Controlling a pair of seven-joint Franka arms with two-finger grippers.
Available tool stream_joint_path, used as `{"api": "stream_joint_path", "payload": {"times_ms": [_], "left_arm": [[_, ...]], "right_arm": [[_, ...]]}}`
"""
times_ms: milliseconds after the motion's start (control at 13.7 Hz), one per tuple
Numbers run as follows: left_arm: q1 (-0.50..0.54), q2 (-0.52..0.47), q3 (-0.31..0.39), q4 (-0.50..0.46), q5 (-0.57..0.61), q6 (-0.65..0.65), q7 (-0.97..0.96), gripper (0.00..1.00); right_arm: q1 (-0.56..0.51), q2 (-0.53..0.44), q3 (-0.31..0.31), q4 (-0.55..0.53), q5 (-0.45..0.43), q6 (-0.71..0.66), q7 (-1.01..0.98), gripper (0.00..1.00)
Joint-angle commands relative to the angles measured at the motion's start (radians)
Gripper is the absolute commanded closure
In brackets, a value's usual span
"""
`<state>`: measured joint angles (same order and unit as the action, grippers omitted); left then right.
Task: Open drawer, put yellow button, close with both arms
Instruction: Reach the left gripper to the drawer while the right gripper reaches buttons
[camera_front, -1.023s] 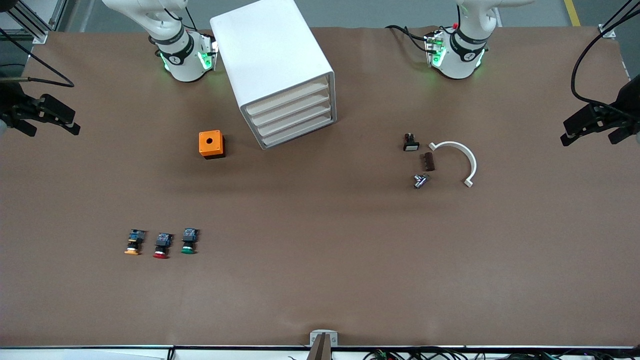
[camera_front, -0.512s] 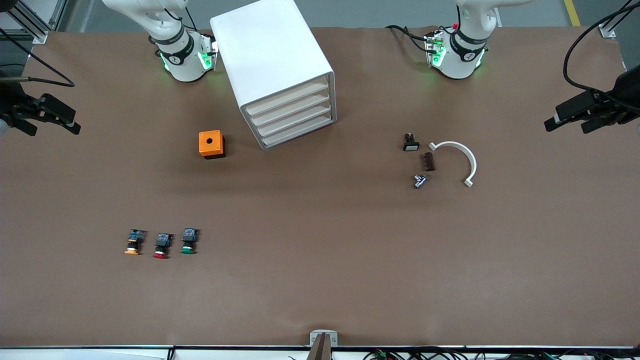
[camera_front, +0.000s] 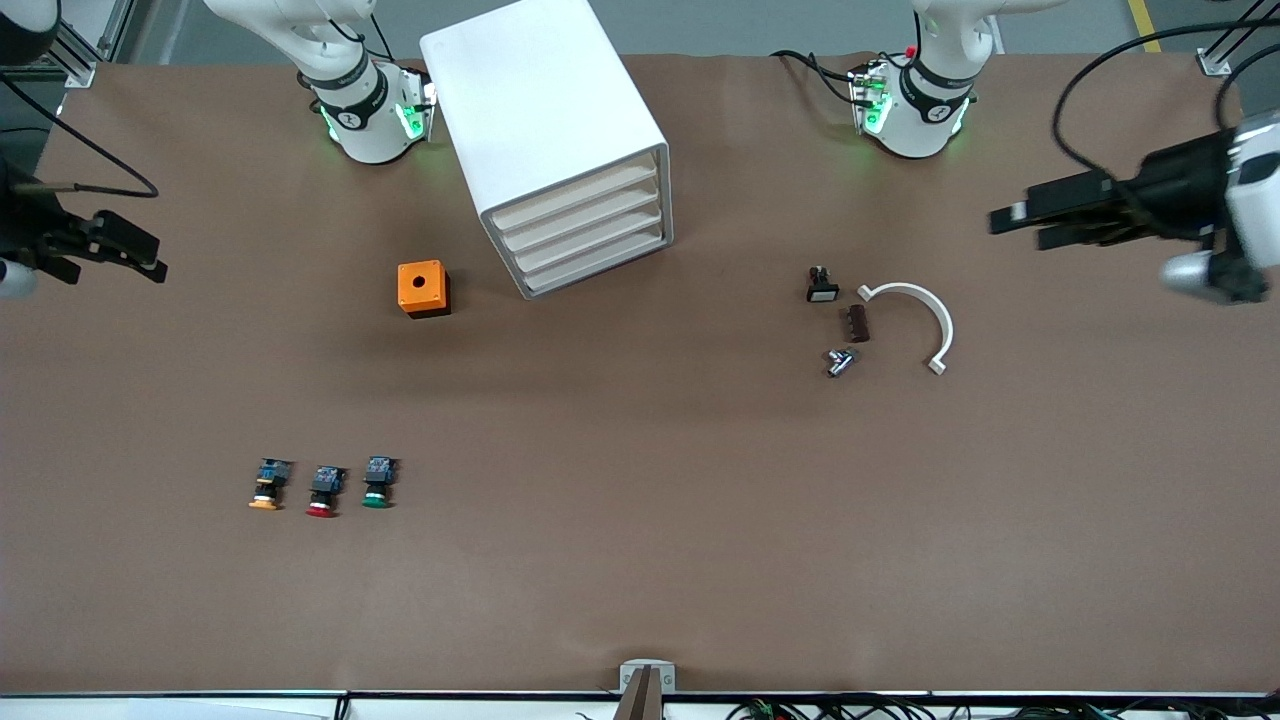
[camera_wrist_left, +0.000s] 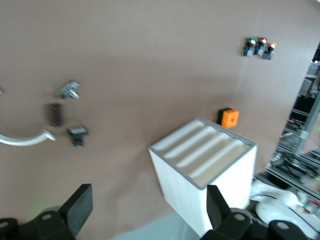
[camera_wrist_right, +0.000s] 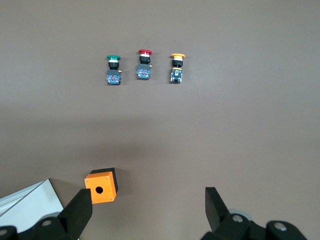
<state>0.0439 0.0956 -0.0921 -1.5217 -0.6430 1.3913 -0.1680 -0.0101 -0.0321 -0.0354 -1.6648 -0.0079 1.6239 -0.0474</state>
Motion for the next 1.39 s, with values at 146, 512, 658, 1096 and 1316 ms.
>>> {"api": "stream_joint_path", "payload": {"times_ms": [146,512,658,1096,1316], "left_arm": [[-0.168,0.111,-0.061,0.047,-0.021,0.012,-0.259,0.0],[-0.294,0.3,-0.063,0.15,-0.217,0.075,-0.675,0.0],[-0.331,0.349,-0.063,0.152,-0.227,0.112,-0.822,0.0],[-0.392,0.513,-0.066,0.153,-0.253,0.141,-1.392,0.0],[-0.418,0.572,-0.066,0.153,-0.285,0.135,-1.611,0.0]], "right_arm": [[0.002,0.024,0.005,0.034,-0.061,-0.001,-0.008,0.0],[-0.033,0.196,0.003,0.068,-0.046,0.044,-0.008,0.0],[-0.037,0.224,0.002,0.069,-0.06,0.083,-0.008,0.0],[-0.071,0.356,0.003,-0.056,-0.014,0.431,0.006,0.0],[-0.074,0.45,0.003,-0.102,0.026,0.608,0.024,0.0]]}}
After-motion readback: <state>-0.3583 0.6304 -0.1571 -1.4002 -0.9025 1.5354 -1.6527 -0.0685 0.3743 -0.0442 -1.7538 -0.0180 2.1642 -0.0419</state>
